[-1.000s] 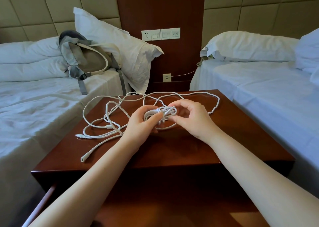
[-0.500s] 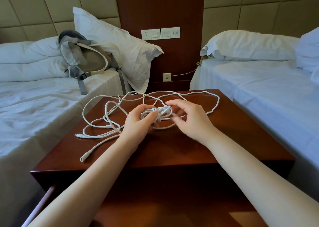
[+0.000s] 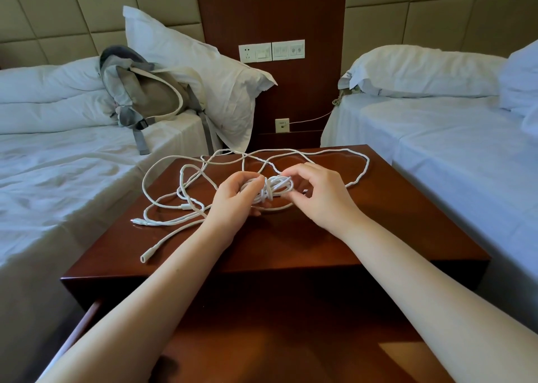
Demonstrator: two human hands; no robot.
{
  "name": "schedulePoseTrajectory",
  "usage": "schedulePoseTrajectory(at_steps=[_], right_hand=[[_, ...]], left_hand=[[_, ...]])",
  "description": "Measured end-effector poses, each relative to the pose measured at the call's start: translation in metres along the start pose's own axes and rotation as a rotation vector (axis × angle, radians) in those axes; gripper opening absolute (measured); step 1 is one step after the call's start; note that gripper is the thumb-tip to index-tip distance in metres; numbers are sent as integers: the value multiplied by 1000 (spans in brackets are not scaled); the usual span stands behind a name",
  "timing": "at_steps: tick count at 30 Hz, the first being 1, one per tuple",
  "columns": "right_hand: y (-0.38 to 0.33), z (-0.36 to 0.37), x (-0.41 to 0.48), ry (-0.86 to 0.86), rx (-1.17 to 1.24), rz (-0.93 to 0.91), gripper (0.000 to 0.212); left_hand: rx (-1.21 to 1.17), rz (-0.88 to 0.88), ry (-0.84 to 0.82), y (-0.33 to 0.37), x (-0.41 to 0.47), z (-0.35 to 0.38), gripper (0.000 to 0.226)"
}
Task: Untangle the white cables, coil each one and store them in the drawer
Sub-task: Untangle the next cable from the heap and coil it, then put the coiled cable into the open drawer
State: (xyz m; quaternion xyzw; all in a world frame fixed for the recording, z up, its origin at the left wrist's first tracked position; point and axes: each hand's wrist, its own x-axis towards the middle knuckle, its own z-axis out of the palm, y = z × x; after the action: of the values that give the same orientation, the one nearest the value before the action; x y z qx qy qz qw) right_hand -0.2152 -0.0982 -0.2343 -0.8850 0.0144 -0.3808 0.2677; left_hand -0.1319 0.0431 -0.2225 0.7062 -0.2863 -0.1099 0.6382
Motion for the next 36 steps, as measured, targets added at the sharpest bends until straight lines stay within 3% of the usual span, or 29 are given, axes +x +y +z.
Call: schedulePoseTrajectory(at_steps=[5,10,15,19,28,31,36], right_hand=[[-17,-2,0,20,-51,-60,24],[-53,-2,-3,45,-86,-130,24],[-93,5,-24,75,-105,-186,18],[-116,13,-53,-38,-85,-187,16],[-142,39,-111,-260,-19,-65,27],[-146,49,-122,-333,3,-23,21],[-149,51,-128,-399,5,28,16]], left_hand=[[-35,-24,30,10,-15,-10,10],[93,123,94,31,-38,-34,12],[59,138,113,40,-81,-59,8],[28,72,39,30,-115,-80,10],[205,-132,-65,-4,-160,-109,8],[341,-155,-90,-13,-166,-117,7],[791,47,-43,-19,-164,-128,14]])
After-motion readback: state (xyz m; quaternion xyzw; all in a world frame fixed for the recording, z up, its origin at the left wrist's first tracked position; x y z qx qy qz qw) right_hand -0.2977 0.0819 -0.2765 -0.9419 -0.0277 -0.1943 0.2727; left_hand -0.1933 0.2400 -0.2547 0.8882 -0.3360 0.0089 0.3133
